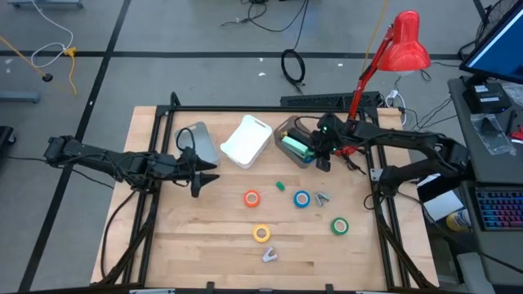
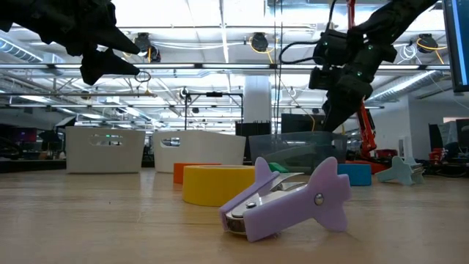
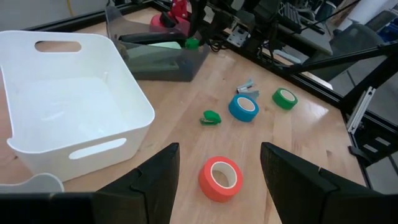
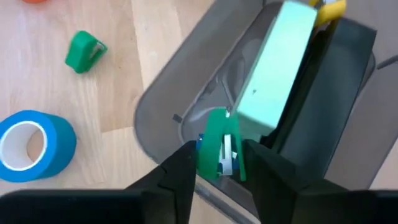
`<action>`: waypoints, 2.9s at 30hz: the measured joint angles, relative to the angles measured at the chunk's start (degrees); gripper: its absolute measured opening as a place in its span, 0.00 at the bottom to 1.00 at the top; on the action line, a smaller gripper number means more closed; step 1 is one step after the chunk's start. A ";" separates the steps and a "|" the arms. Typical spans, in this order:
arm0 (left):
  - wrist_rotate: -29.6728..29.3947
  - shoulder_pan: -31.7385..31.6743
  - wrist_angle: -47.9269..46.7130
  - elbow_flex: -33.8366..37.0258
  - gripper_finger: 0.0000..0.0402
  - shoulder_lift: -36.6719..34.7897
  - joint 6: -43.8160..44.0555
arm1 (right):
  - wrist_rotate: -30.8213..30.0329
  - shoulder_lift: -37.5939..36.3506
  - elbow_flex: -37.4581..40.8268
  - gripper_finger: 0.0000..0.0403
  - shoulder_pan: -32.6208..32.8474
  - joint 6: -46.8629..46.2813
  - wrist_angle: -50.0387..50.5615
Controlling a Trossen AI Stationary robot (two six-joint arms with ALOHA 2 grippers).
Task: Pick and place Stapler, Stapler remover, tape
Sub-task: Put the bottom green stapler into the black bin, then put the green stapler into the black bin
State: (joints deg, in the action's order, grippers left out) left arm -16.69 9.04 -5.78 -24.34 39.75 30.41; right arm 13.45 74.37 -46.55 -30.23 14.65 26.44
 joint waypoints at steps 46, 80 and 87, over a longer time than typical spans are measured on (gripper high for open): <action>0.09 0.00 -0.09 -0.02 0.57 -0.01 -2.12 | -3.13 8.77 -7.32 0.31 27.67 -33.84 -26.04; 0.09 0.00 -1.73 -0.02 0.57 -0.02 -5.08 | -2.83 21.09 -15.66 0.31 25.34 -45.15 -18.28; 0.09 0.00 -1.70 -0.02 0.57 0.00 -5.22 | -2.85 21.12 -15.66 0.31 25.34 -45.49 -18.49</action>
State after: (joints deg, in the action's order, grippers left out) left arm -16.60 9.04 -7.49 -24.36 39.75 25.19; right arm 10.60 95.48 -62.22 -4.89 -30.84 7.94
